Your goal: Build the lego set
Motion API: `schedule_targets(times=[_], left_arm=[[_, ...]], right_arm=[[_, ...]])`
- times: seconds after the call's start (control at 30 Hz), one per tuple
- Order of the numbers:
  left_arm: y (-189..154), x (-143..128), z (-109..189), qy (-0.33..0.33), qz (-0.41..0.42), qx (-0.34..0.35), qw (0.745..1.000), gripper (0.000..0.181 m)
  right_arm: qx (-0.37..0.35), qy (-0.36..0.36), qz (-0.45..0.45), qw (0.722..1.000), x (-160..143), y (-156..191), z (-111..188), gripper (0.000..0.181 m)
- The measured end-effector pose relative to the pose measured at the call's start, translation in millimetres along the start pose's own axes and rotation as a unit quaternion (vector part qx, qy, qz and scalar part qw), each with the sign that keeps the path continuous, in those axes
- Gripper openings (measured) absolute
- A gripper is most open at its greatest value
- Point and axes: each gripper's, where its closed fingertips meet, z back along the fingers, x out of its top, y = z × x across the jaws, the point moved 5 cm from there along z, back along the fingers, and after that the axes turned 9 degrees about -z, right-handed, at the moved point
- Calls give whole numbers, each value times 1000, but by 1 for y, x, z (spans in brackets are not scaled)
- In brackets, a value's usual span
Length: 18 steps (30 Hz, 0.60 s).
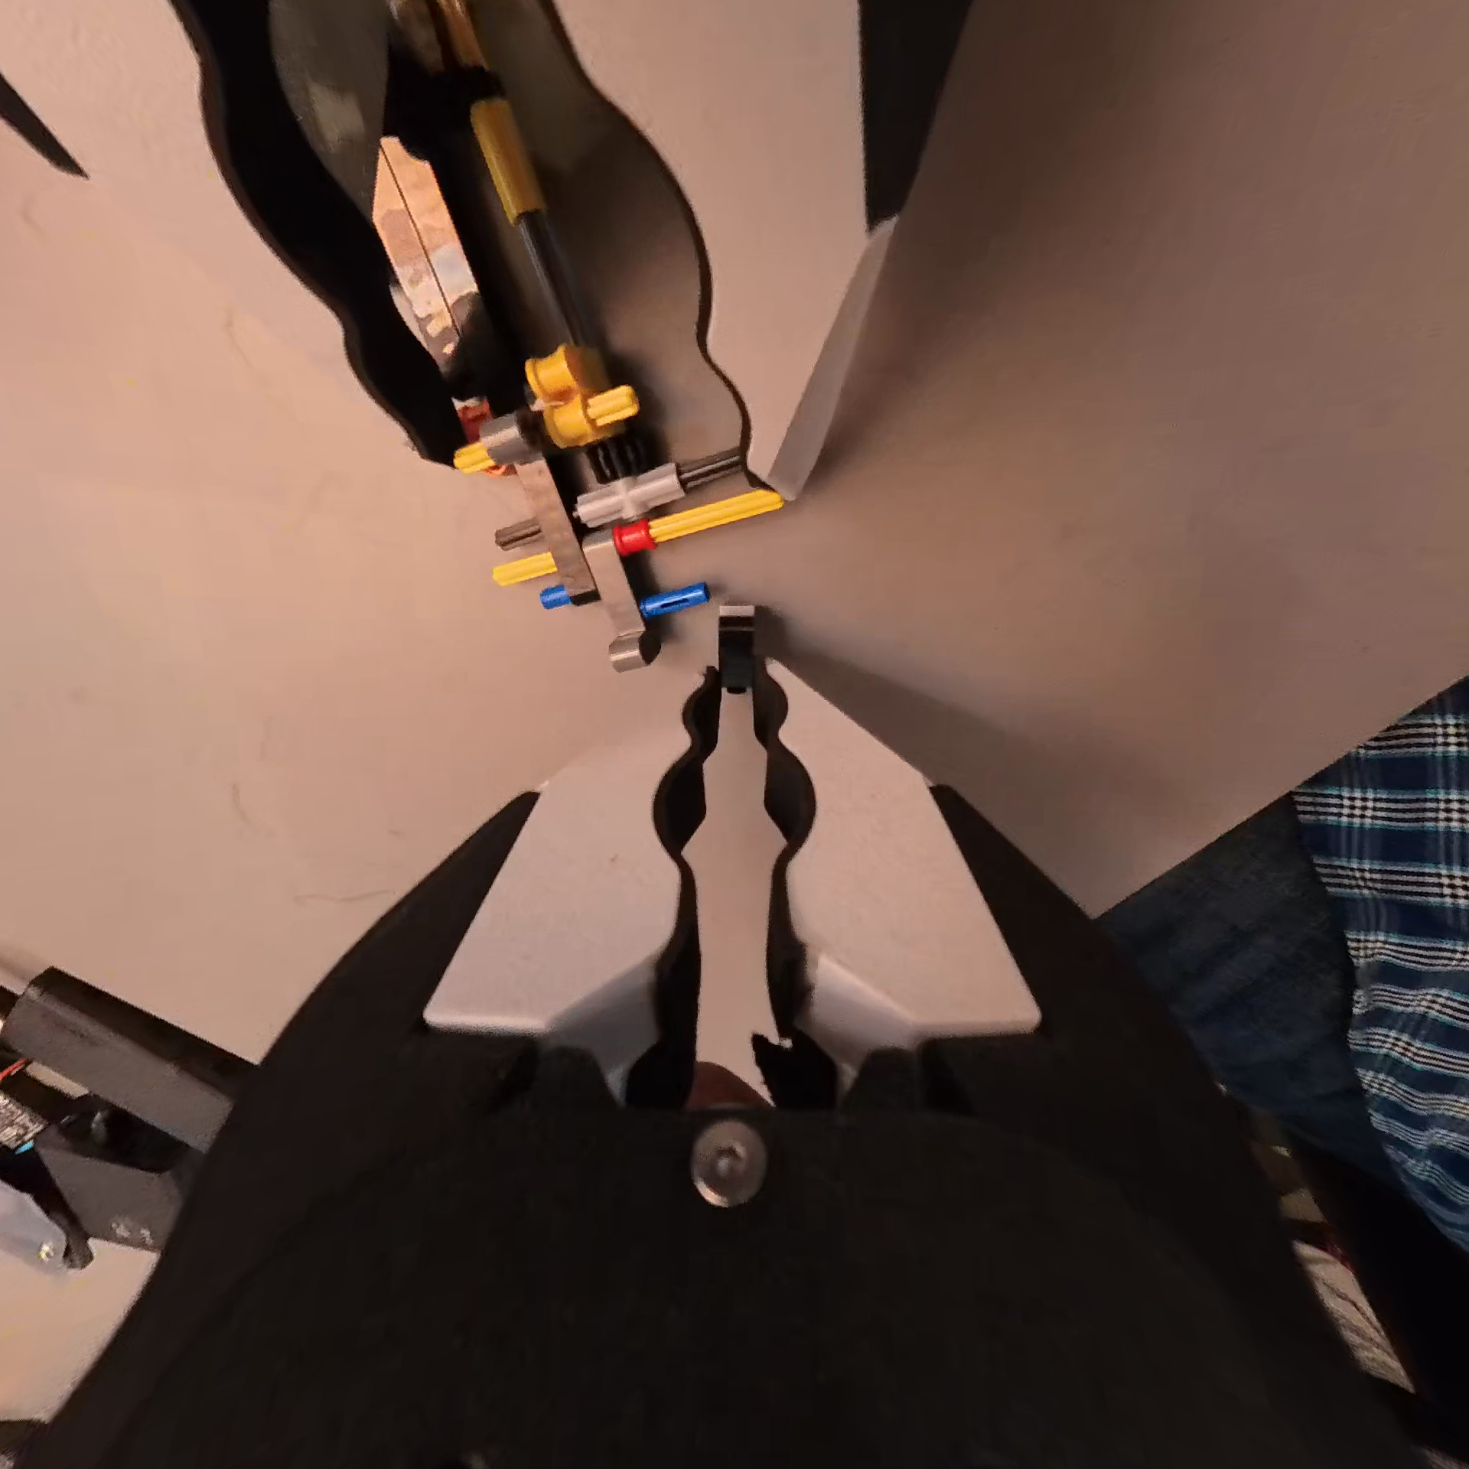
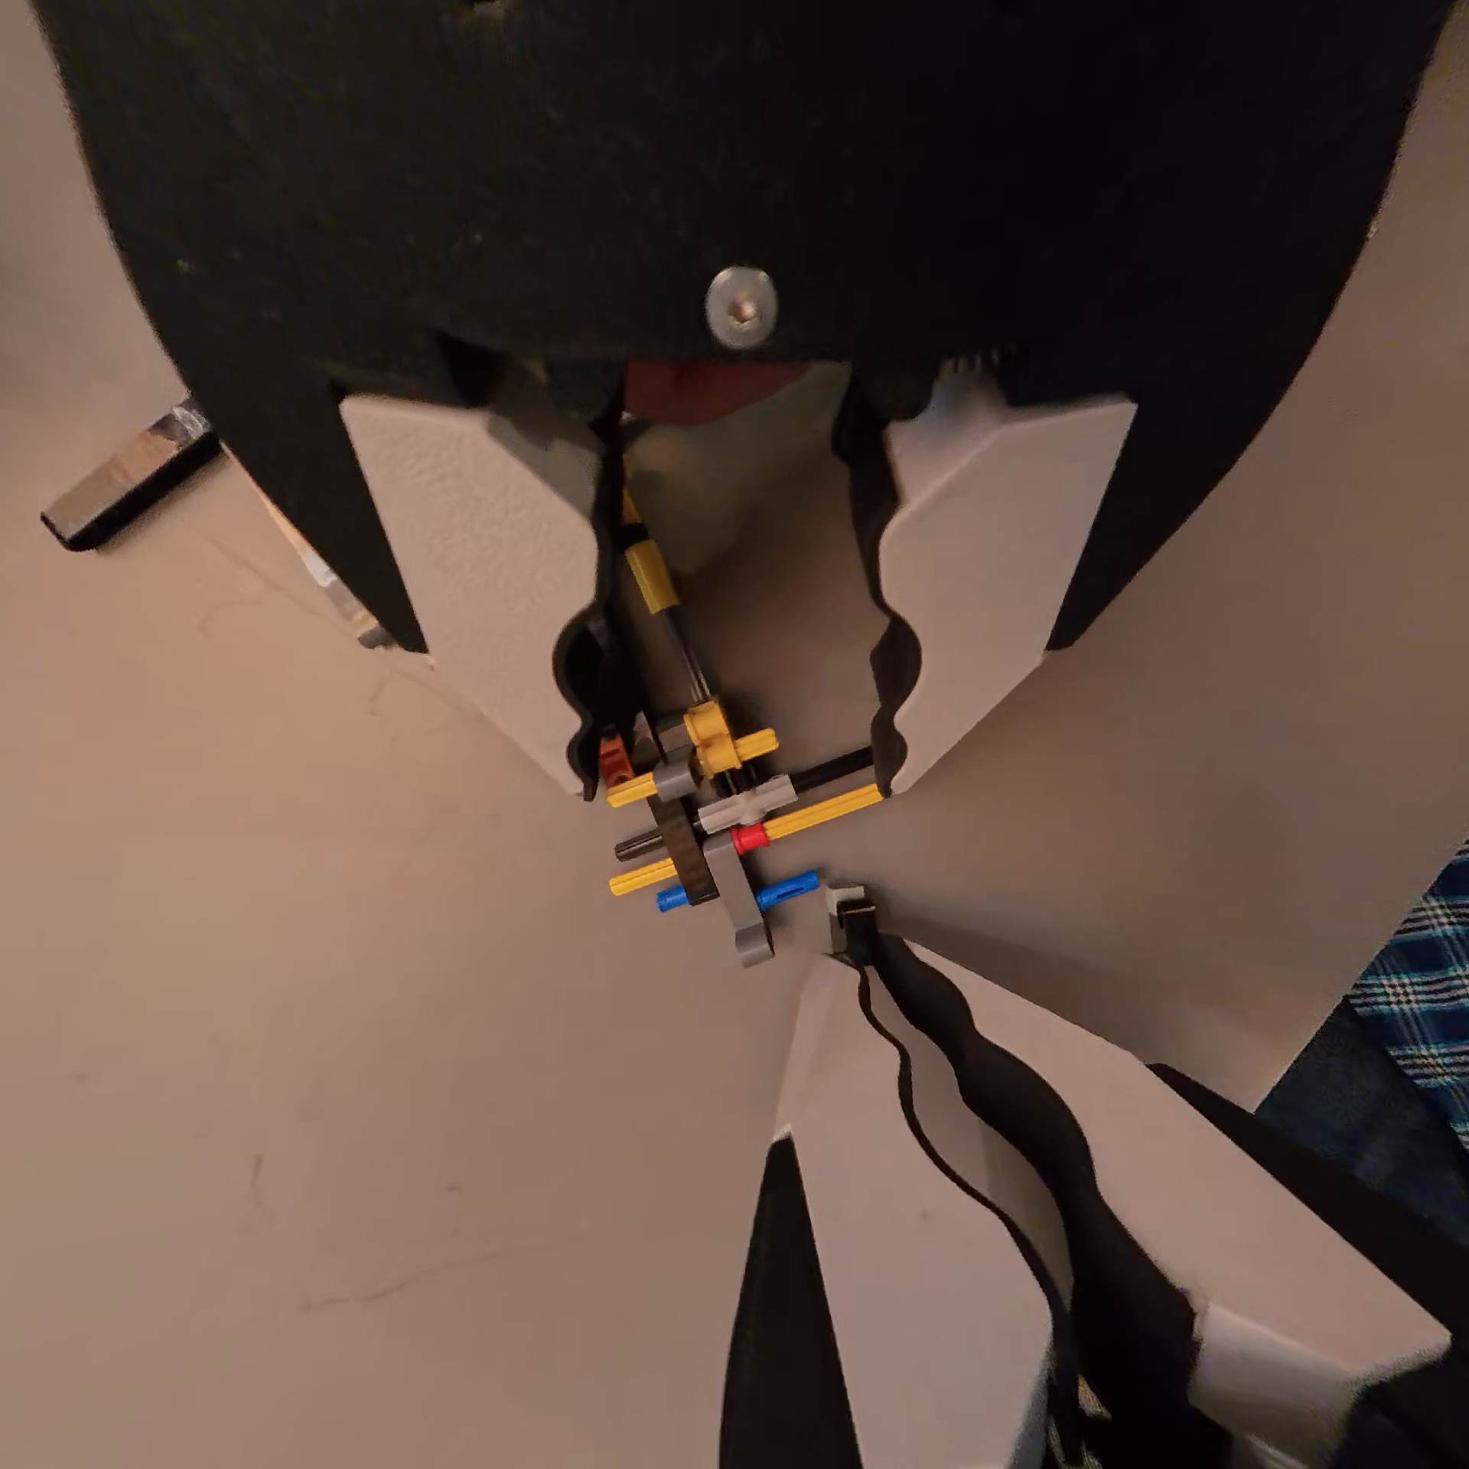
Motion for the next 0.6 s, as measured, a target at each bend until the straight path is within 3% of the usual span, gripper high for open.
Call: schedule_targets(times=[0.1,0.27,0.6], left_arm=[[1,2,2,0,7,1,1000,6],[1,5,15,-38,32,-3,999,6],[1,18,40,-110,46,7,993,6]], right_arm=[[-18,-21,2,1000,3,1,9,67],[-14,-76,5,997,8,18,28,35],[10,-114,13,993,24,37,28,13]])
